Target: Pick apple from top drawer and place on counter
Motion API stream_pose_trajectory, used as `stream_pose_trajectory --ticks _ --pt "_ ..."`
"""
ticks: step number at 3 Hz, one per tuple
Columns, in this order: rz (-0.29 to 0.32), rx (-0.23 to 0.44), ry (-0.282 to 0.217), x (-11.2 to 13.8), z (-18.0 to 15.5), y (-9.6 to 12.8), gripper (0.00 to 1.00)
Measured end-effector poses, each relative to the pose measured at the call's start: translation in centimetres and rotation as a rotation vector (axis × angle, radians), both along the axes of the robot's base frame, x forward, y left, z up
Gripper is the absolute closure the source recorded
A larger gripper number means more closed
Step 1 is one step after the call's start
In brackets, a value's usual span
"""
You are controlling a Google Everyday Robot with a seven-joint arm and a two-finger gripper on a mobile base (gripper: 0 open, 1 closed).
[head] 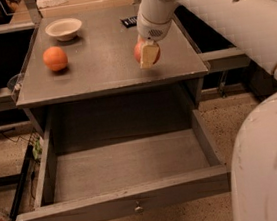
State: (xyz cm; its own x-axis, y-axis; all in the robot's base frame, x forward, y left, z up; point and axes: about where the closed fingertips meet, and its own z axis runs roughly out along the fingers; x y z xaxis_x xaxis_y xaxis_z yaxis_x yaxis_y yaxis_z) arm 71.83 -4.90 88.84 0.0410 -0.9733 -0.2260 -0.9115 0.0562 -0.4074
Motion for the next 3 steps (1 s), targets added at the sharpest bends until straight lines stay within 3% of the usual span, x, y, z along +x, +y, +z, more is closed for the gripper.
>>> stream_pose_trajectory --ticks 3 --pt "0.074 0.042 0.031 4.5 -1.9 2.6 1.00"
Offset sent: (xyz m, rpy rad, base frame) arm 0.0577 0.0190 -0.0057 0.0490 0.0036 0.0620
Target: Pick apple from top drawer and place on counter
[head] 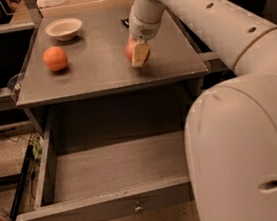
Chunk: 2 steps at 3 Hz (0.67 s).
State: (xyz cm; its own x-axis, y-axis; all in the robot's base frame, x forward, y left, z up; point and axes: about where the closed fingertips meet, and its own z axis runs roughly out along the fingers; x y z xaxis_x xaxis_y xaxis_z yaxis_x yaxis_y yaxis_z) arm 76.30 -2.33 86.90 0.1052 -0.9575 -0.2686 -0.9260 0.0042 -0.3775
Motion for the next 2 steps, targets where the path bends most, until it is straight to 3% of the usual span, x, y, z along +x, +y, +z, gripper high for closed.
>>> stream_pose_trajectory --ticks 2 --pt "0.087 0.018 0.060 0.29 -1.65 1.81 1.00"
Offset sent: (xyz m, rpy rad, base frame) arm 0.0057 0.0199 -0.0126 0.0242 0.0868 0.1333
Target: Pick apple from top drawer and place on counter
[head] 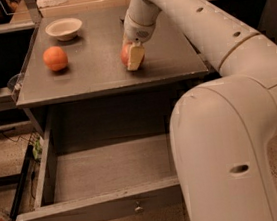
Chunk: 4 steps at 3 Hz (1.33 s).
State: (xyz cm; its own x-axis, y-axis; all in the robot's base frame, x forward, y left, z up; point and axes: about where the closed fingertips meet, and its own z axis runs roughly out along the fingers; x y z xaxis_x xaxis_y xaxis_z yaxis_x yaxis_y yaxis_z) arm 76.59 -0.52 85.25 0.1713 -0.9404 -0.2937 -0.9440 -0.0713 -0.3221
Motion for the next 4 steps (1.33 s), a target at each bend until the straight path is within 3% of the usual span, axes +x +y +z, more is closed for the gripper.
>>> stream_pose_trajectory --ticks 2,4 --pt "0.079 0.014 0.060 -0.47 -0.94 1.06 1.00" --pt "0.081 0.014 0.061 -0.47 -0.95 1.07 0.58"
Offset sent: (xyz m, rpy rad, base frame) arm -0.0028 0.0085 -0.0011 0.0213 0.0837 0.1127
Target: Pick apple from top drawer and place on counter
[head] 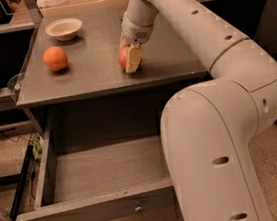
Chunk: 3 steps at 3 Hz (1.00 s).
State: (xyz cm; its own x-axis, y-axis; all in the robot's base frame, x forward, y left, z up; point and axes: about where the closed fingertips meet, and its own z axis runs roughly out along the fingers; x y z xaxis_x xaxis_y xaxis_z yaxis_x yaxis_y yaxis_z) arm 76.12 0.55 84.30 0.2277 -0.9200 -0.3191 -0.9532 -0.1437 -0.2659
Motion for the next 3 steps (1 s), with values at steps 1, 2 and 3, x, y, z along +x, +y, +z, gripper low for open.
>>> stream_pose_trajectory --ticks 1,2,3 --pt "0.000 0.000 0.000 0.00 0.00 0.00 0.34" --pt "0.000 0.000 0.000 0.00 -0.01 0.00 0.04" --pt "0.000 0.000 0.000 0.00 -0.01 0.01 0.00"
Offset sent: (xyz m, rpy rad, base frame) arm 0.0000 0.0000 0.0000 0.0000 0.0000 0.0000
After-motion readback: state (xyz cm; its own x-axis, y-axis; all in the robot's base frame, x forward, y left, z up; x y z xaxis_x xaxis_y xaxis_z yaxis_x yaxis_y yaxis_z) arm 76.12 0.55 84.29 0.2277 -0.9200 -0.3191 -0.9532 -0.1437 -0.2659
